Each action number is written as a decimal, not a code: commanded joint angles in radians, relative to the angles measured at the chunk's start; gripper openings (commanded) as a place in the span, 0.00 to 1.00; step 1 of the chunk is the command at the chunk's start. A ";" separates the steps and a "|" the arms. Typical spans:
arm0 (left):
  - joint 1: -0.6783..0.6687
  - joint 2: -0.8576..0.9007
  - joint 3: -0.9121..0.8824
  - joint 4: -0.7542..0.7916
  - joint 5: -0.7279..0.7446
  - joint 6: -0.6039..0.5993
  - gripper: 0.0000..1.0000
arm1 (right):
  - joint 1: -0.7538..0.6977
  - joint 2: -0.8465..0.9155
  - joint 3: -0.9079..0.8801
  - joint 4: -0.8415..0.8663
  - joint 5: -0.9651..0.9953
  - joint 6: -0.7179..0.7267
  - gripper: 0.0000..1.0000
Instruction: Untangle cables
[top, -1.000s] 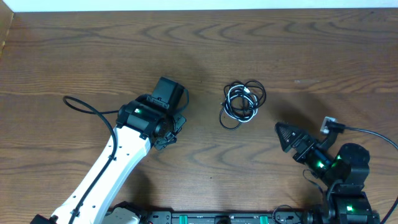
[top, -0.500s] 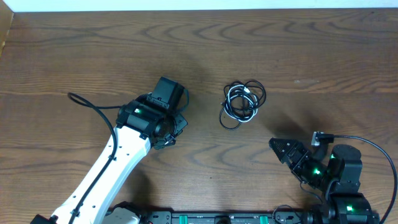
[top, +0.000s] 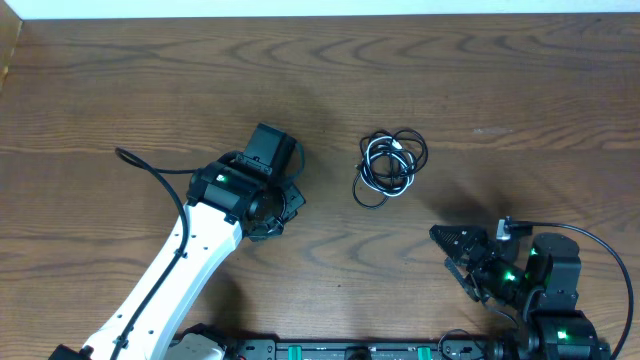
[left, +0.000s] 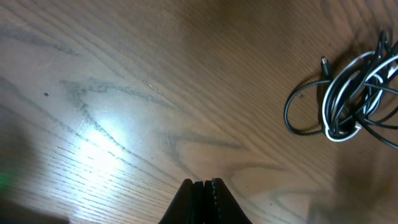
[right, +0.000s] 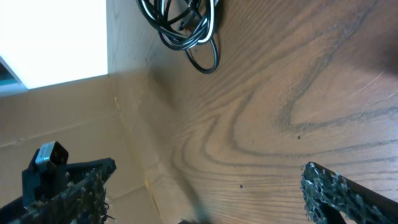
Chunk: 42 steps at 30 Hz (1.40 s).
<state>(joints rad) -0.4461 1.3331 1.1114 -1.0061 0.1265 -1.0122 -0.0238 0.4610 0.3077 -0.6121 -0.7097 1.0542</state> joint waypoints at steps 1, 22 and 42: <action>0.002 -0.007 0.005 -0.002 0.016 0.018 0.08 | 0.006 -0.001 0.005 -0.009 -0.037 -0.062 0.95; -0.011 0.004 0.005 0.214 0.124 0.158 0.38 | 0.006 -0.001 0.005 0.115 0.086 -0.181 0.89; -0.138 0.539 0.005 0.908 0.046 0.158 0.57 | 0.006 -0.001 0.005 -0.008 0.234 -0.203 0.99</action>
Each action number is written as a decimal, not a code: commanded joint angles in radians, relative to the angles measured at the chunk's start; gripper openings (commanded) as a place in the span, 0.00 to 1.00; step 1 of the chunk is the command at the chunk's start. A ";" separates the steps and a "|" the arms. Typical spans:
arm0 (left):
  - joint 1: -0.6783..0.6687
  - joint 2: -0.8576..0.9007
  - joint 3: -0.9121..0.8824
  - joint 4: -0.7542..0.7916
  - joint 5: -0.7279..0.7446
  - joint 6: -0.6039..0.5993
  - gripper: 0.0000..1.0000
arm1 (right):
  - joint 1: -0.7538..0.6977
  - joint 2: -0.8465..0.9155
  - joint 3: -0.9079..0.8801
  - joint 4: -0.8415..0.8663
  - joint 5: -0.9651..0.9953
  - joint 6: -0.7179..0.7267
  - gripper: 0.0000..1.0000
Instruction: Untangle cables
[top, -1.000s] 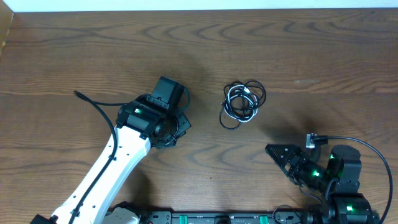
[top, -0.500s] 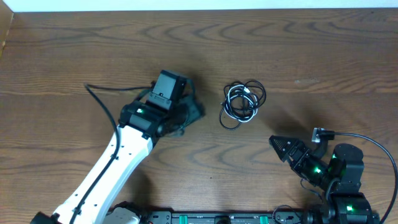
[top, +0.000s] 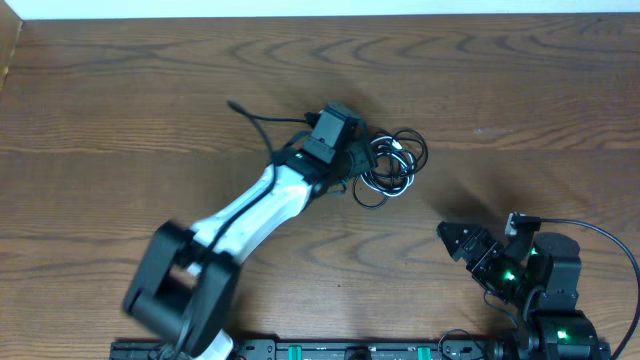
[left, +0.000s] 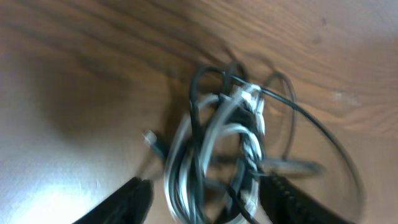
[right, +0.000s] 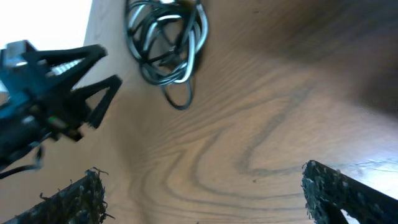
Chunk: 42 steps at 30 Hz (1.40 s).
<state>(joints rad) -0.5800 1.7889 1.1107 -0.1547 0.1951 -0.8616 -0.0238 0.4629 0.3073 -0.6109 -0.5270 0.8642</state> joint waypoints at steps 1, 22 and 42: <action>-0.006 0.106 0.006 0.076 -0.023 0.007 0.54 | 0.006 -0.003 0.006 -0.012 0.055 -0.013 0.99; 0.009 -0.059 0.006 -0.057 0.219 0.108 0.07 | 0.006 -0.003 0.006 -0.063 0.020 -0.109 0.92; -0.027 -0.334 0.006 -0.261 0.248 0.172 0.07 | 0.006 -0.003 0.006 0.003 -0.341 0.052 0.71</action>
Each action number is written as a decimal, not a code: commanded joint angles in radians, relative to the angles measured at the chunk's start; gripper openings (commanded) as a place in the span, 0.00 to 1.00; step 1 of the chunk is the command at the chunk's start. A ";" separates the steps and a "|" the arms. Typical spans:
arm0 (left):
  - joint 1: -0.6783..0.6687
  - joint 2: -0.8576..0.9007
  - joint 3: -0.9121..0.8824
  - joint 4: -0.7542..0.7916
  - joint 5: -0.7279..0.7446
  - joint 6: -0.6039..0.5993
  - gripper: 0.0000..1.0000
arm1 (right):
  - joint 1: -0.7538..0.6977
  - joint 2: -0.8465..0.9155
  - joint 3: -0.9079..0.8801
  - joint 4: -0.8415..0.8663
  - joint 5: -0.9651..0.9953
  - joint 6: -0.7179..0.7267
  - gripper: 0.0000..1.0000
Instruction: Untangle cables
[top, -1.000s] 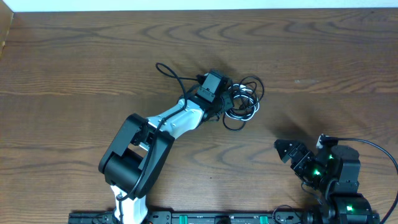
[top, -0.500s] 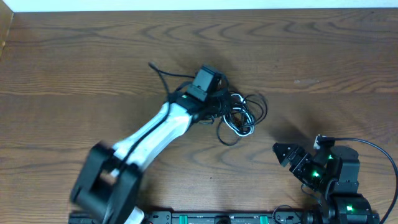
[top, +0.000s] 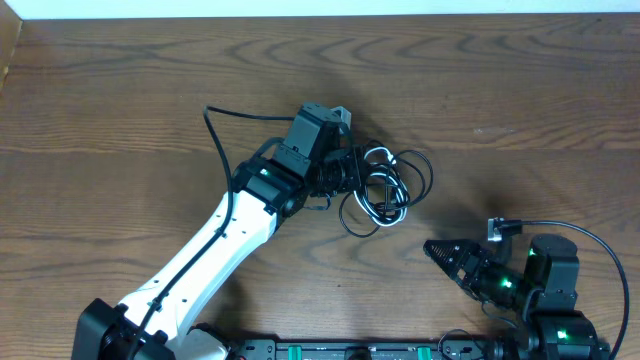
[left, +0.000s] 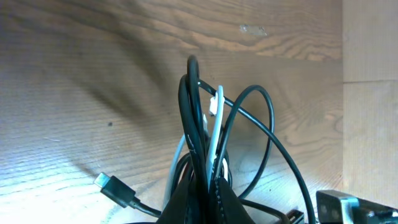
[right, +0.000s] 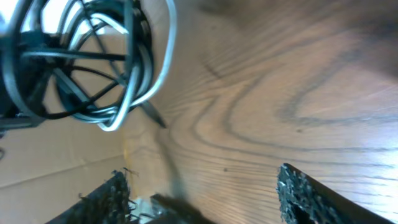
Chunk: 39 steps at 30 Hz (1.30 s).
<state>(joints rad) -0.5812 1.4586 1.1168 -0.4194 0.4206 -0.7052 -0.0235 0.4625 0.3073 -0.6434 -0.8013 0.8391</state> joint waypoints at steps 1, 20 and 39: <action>-0.035 -0.003 0.000 0.005 0.029 0.016 0.07 | 0.006 -0.002 0.006 0.057 -0.066 0.088 0.71; -0.105 -0.004 0.000 0.179 0.440 0.013 0.07 | 0.006 -0.002 0.006 0.181 0.037 0.111 0.69; 0.114 -0.003 0.000 -0.062 0.063 0.208 0.08 | 0.006 -0.002 0.006 0.323 -0.441 -0.455 0.01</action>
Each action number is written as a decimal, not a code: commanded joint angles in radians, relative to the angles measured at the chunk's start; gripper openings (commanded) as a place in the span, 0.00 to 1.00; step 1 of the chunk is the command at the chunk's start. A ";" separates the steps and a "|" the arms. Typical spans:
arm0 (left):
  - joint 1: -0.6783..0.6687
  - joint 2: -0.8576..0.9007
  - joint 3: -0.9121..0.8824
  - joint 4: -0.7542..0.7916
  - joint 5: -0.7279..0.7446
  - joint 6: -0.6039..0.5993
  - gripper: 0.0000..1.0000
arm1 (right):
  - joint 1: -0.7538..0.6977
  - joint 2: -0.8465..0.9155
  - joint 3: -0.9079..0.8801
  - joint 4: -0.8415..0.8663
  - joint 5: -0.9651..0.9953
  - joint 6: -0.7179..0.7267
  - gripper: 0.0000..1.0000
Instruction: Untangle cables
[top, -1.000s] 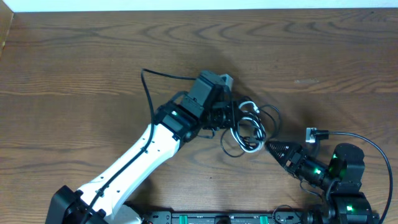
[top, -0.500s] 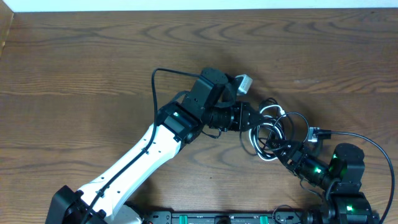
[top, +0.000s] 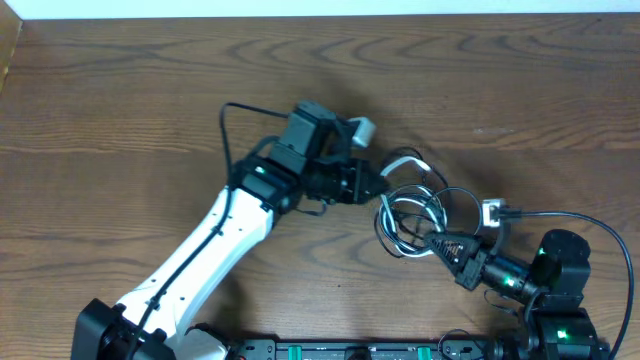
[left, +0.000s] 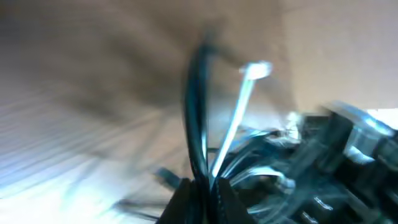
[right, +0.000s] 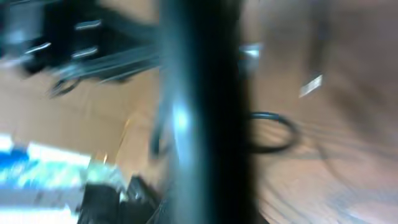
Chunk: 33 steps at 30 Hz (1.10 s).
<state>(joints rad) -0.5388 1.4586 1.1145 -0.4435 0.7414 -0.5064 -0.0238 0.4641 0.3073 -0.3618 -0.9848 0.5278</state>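
The tangle of black and white cables (top: 412, 215) hangs just above the wooden table (top: 120, 100), right of centre. My left gripper (top: 372, 190) is shut on its left side. In the blurred left wrist view a black strand (left: 198, 112) and a white plug (left: 255, 70) rise from the shut fingertips (left: 186, 193). My right gripper (top: 435, 240) has its tips in the lower right of the tangle. The right wrist view is smeared: a thick dark strand (right: 205, 93) fills its middle, and no finger shows at the lower corners, so the jaws look shut on it.
The left arm's own black lead (top: 230, 130) loops up behind its wrist. The right arm's lead (top: 560, 218) arcs over its base at the lower right. A pale edge (top: 300, 8) runs along the table's far side.
The tangle and my left gripper have shifted right and toward the front. My right gripper, then open and short of the tangle, now reaches into its lower right side with its fingers drawn together.
First the tangle lay alone right of centre, with my left gripper shut and empty well to its left and the right gripper open near its base. Then the left gripper stood open at the tangle, then shut on it. Now both grippers are on it.
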 joint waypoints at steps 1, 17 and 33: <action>0.080 -0.003 0.002 -0.061 -0.272 0.008 0.08 | 0.006 -0.004 0.006 0.069 -0.276 -0.143 0.01; 0.192 -0.003 0.002 -0.372 -0.835 -0.463 0.08 | 0.006 -0.004 0.006 0.134 -0.262 -0.143 0.01; 0.153 -0.002 0.002 -0.287 -0.418 -0.312 0.24 | 0.006 -0.004 0.006 0.005 -0.090 -0.140 0.25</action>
<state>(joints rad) -0.3576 1.4532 1.1149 -0.7448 0.2451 -0.8658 -0.0181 0.4664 0.3000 -0.3328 -1.1320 0.3977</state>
